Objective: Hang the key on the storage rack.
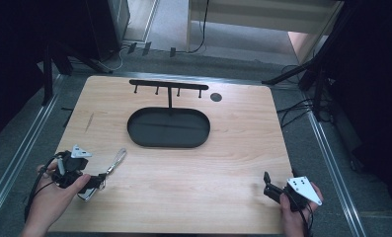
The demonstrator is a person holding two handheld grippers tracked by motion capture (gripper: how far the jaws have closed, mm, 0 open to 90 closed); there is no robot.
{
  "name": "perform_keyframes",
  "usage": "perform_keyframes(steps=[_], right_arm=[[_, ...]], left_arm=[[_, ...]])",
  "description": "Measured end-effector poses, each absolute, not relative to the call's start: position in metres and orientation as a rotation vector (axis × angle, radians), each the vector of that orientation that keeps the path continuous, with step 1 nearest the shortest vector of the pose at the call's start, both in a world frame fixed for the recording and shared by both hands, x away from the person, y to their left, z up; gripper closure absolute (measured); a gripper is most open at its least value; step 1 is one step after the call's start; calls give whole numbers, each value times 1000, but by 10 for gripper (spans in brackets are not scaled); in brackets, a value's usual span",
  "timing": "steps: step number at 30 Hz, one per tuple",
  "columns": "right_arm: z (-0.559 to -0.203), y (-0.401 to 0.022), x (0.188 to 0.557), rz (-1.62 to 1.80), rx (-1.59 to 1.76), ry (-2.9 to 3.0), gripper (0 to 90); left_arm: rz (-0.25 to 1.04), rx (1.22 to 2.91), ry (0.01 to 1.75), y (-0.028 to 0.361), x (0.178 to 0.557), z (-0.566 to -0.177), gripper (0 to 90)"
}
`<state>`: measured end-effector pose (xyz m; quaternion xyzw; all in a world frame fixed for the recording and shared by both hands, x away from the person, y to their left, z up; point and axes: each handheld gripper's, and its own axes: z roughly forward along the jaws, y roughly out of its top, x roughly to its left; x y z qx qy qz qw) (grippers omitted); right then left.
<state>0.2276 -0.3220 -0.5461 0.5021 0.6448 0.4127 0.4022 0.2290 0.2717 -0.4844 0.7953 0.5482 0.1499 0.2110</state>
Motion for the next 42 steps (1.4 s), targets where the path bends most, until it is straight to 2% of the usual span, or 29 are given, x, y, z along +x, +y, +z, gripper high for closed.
perform_keyframes(steps=[6, 13, 18, 21, 22, 23, 30, 34, 42], right_arm=[[-546, -322, 227, 1042, 1268, 1626, 41], [-546, -322, 227, 1047, 1271, 1624, 41], [-546, -323, 228, 1051, 1272, 1625, 41], [-546, -323, 228, 1051, 1272, 1625, 41], [-546, -323, 228, 1051, 1272, 1625, 41], [-546, -323, 228, 1051, 1272, 1625, 41], [-546, -323, 228, 1054, 1273, 1625, 41], [-546, -323, 227, 1055, 1274, 1625, 41], [-546, -323, 228, 1054, 1273, 1626, 41]], left_arm=[[359, 2258, 1536, 262, 240, -481, 250], [333, 2374, 1544, 243, 253, -491, 318], [317, 2374, 1609, 240, 268, -494, 458], [327, 2414, 1631, 236, 277, -497, 538], [344, 2426, 1638, 235, 279, -498, 538], [352, 2447, 1643, 233, 280, -499, 581], [334, 2522, 1624, 226, 286, -509, 687], [306, 2520, 1592, 224, 286, -509, 817], [404, 2431, 1512, 228, 276, -495, 827]])
